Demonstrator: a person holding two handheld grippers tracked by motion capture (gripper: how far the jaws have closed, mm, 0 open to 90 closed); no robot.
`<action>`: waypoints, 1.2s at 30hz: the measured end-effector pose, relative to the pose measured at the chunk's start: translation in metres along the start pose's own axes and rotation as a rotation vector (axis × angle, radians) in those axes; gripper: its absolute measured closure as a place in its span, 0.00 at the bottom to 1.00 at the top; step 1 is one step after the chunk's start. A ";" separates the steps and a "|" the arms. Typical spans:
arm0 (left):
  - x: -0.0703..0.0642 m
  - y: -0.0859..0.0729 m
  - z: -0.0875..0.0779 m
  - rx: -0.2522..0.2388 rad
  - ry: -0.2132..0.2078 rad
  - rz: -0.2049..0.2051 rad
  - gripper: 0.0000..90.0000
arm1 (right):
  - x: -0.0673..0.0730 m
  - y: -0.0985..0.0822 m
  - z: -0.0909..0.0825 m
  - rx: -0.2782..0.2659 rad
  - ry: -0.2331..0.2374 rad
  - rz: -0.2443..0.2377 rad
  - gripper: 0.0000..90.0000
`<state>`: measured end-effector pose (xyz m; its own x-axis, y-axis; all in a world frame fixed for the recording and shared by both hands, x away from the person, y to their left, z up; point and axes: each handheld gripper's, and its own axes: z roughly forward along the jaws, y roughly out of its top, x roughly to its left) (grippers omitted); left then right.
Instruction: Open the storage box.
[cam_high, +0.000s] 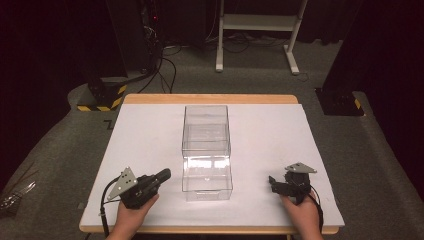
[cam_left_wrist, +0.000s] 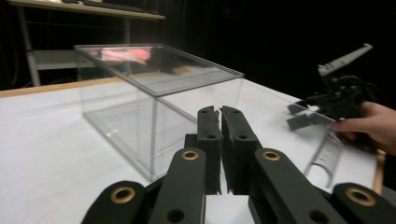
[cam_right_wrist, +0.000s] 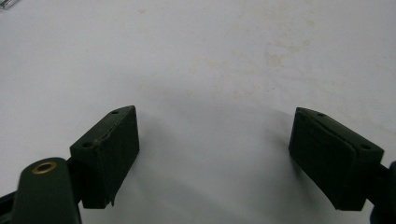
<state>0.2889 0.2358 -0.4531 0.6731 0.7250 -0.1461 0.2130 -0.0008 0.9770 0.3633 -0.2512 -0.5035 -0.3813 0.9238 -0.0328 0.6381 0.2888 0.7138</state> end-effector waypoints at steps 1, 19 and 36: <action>0.004 0.000 -0.001 0.002 0.018 0.005 0.94 | 0.000 0.000 0.000 0.000 0.000 0.000 0.18; 0.056 -0.019 -0.011 0.174 0.357 0.010 0.72 | 0.000 0.000 0.000 0.000 0.000 0.002 0.18; 0.074 -0.042 0.010 0.549 0.486 -0.056 0.29 | 0.000 0.000 0.000 0.000 0.000 0.002 0.18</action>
<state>0.3369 0.2828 -0.5062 0.2879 0.9575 0.0167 0.6476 -0.2075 0.7332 0.3633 -0.2512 -0.5036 -0.3804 0.9243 -0.0313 0.6390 0.2872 0.7136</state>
